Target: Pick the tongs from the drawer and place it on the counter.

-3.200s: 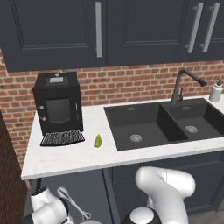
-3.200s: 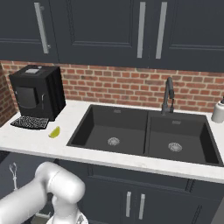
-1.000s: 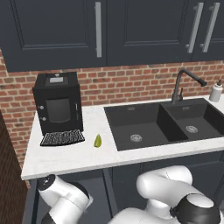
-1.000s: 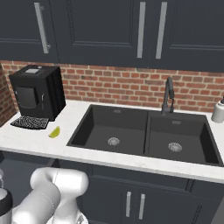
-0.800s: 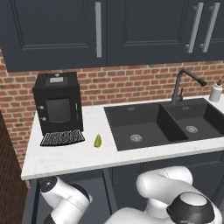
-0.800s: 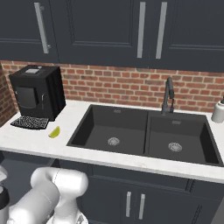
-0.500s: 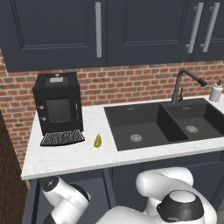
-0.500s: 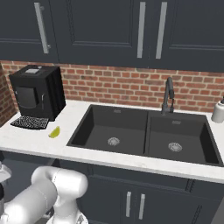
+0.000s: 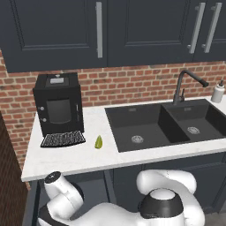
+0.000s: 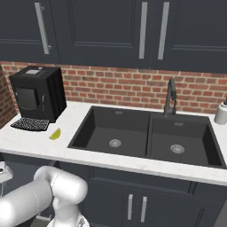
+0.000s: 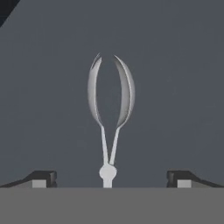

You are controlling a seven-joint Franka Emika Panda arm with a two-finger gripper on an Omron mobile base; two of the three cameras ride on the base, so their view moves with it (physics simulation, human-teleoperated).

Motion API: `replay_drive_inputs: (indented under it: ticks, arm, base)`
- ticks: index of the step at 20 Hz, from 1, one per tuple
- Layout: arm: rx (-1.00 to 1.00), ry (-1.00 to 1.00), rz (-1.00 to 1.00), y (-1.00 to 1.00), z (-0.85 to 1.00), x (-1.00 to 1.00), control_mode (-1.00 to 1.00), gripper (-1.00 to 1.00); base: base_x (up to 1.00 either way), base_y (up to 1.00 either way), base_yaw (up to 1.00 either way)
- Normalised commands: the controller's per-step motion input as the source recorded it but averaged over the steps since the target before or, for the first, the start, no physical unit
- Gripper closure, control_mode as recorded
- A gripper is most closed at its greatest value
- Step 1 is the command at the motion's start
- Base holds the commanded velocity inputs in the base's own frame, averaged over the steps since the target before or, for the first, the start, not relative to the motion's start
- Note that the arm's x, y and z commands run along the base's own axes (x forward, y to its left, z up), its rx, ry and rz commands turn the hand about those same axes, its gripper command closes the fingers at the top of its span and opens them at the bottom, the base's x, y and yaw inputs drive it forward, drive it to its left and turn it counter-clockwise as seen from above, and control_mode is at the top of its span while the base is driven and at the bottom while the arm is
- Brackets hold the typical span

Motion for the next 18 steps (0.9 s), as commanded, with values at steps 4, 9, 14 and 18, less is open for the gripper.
replay_drive_inputs:
  ticks: [4,9,14,18]
  arm:
    - [0.01,0.00,0.00,0.19,-0.36,0.10,-1.00,-1.00]
    - [0.00,0.00,0.00,0.17,-0.40,0.03,-1.00,-1.00]
    - [0.00,0.01,0.00,0.21,-0.43,0.07,-1.00,-1.00]
    - [0.00,0.04,0.00,0.19,-0.47,0.11,-1.00,-1.00]
  base:
    - [0.00,0.00,0.00]
    - [0.00,0.00,0.00]
    - [0.00,0.00,0.00]
    - [0.00,0.00,0.00]
